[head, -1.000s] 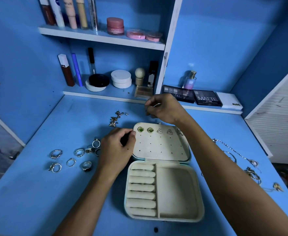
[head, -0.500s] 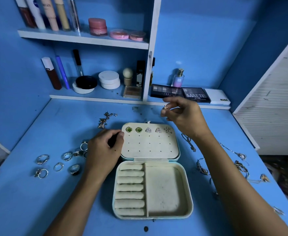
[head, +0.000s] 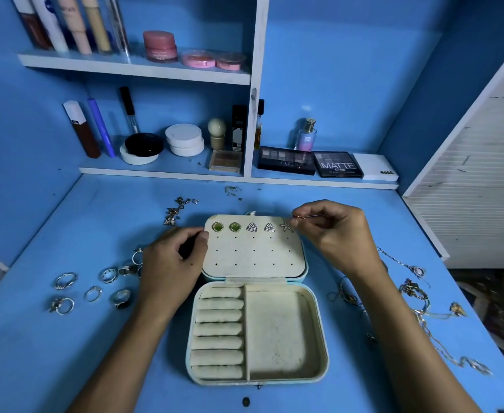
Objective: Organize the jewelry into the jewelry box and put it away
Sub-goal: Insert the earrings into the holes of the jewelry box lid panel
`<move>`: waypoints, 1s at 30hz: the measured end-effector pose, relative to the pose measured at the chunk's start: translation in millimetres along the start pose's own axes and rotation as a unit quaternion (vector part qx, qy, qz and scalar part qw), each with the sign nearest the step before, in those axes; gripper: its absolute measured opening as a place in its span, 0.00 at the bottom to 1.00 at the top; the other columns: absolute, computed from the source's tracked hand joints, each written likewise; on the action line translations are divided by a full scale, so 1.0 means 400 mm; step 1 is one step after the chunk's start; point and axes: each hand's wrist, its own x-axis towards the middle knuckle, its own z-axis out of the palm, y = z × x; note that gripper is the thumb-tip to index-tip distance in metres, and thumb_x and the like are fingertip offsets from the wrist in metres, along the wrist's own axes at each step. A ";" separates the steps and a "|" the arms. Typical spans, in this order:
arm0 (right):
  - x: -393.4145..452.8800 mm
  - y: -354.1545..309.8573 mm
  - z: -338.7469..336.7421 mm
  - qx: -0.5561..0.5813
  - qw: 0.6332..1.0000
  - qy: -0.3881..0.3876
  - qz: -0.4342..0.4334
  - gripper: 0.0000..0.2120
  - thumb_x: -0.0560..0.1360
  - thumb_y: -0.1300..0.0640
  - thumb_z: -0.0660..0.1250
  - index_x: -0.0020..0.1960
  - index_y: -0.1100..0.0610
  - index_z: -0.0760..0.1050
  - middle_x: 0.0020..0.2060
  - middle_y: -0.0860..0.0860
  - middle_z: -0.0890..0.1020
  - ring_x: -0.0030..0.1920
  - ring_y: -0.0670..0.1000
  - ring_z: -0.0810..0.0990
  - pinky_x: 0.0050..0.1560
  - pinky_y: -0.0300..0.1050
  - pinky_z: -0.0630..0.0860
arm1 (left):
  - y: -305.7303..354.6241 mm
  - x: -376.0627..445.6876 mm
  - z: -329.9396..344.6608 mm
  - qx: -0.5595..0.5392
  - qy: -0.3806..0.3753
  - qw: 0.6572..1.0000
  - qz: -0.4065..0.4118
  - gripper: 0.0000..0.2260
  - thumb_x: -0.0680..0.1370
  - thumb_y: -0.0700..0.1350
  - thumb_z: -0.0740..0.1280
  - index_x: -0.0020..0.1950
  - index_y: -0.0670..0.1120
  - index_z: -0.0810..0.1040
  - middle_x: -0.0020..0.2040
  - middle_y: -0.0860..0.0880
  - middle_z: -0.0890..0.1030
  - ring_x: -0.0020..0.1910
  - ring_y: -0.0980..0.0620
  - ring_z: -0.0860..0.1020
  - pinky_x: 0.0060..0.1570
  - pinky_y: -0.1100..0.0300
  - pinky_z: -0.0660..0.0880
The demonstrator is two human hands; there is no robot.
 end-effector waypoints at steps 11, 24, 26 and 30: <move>-0.033 0.021 -0.010 0.023 0.999 -0.020 -0.017 0.06 0.76 0.65 0.71 0.49 0.56 0.84 0.41 0.49 0.88 0.48 0.49 0.87 0.54 0.46 0.81 | -0.003 0.001 0.000 0.010 -0.001 1.000 0.006 0.05 0.77 0.43 0.70 0.50 0.48 0.85 0.46 0.56 0.84 0.46 0.60 0.80 0.47 0.74 0.72; -0.039 0.020 -0.008 0.013 0.999 -0.016 -0.028 0.11 0.66 0.55 0.77 0.47 0.50 0.84 0.40 0.46 0.87 0.41 0.47 0.85 0.45 0.35 0.79 | -0.002 0.002 -0.003 0.014 -0.008 1.000 0.001 0.05 0.78 0.45 0.69 0.51 0.48 0.85 0.46 0.55 0.84 0.47 0.59 0.81 0.48 0.71 0.73; -0.037 0.023 -0.009 -0.007 0.999 -0.011 -0.035 0.13 0.64 0.53 0.78 0.48 0.48 0.84 0.39 0.45 0.86 0.40 0.47 0.84 0.45 0.36 0.79 | -0.001 0.001 -0.002 0.013 -0.006 1.000 0.004 0.05 0.78 0.45 0.69 0.51 0.48 0.85 0.46 0.55 0.84 0.47 0.59 0.81 0.49 0.68 0.74; -0.036 0.031 -0.011 -0.047 0.998 -0.004 -0.044 0.10 0.62 0.50 0.78 0.42 0.50 0.83 0.37 0.44 0.85 0.39 0.44 0.83 0.43 0.36 0.77 | 0.002 0.002 -0.003 0.010 -0.001 1.000 0.009 0.05 0.78 0.44 0.70 0.51 0.48 0.85 0.46 0.55 0.84 0.46 0.59 0.80 0.48 0.71 0.73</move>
